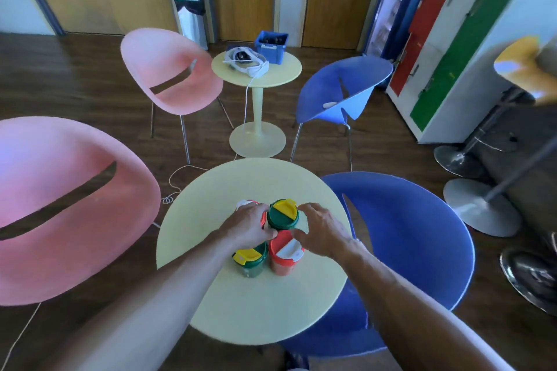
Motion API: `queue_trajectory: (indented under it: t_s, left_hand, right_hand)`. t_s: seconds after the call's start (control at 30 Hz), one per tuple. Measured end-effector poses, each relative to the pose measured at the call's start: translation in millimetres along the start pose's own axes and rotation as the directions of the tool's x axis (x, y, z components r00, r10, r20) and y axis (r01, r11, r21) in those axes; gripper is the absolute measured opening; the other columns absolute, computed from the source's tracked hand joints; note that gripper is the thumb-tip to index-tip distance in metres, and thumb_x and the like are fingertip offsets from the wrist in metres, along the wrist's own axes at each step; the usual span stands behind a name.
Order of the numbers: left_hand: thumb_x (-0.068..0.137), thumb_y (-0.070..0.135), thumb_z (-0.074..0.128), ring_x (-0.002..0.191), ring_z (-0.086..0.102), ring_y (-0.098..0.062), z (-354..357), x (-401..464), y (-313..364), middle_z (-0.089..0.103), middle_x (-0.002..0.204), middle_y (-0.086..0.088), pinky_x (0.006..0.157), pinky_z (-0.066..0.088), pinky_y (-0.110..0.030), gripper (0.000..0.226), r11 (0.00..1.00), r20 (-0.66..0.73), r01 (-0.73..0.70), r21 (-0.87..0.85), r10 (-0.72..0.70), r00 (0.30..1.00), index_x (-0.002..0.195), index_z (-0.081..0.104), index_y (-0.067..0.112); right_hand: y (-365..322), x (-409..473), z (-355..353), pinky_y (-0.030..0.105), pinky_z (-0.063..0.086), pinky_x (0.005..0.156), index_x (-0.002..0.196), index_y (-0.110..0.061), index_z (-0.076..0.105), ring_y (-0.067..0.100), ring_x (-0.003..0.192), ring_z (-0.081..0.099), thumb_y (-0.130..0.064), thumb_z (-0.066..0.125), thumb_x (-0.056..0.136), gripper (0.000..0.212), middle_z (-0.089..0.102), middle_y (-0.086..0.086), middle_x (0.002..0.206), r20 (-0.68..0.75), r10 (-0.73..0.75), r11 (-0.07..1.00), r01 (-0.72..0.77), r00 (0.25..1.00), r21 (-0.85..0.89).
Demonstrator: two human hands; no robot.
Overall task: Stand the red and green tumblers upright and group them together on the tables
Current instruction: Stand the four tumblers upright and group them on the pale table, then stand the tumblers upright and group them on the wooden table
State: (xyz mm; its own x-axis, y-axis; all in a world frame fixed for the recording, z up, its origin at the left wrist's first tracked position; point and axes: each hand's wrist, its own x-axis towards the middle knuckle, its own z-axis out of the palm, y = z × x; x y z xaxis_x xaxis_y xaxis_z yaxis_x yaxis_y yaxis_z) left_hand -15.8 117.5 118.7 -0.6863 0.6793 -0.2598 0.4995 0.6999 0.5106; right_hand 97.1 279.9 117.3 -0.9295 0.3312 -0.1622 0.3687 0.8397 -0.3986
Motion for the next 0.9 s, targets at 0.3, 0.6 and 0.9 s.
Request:
queue_trajectory:
  t_s: [0.3,0.6,0.9]
  left_hand:
    - [0.083,0.037,0.064,0.129,0.043,-0.023,52.8,-36.5,39.2,0.052,0.136,-0.006,0.102,0.029,-0.029,0.058,0.97,0.139,-0.241,0.046,0.232,0.963,0.134,0.048,0.014]
    - [0.081,0.04,0.064,0.132,0.04,-0.02,139.2,-83.7,125.4,0.045,0.143,-0.001,0.106,0.036,-0.036,0.065,0.889,0.402,-0.454,0.061,0.395,0.826,0.139,0.041,0.02]
    - [0.079,0.045,0.066,0.131,0.042,-0.022,242.3,-136.5,253.6,0.046,0.14,0.001,0.104,0.038,-0.037,0.064,0.734,0.563,-0.67,0.109,0.51,0.651,0.136,0.044,0.024]
  right_hand:
    - [21.6,-112.5,23.8,0.041,0.042,0.102,0.143,-0.021,0.04,0.02,0.134,0.04,-0.047,0.058,0.086,0.065,0.042,-0.002,0.148,-0.049,0.307,0.952,-0.307,0.95,0.013]
    - [70.4,-266.8,32.5,0.037,0.046,0.096,0.127,-0.028,0.051,0.02,0.125,0.048,-0.052,0.051,0.072,0.06,0.051,-0.002,0.137,-0.057,0.631,0.766,-0.61,0.774,0.201]
    - [149.6,-409.1,49.9,0.037,0.041,0.103,0.134,-0.026,0.046,0.02,0.132,0.043,-0.048,0.057,0.08,0.06,0.044,-0.003,0.145,-0.103,0.83,0.547,-0.766,0.548,0.337]
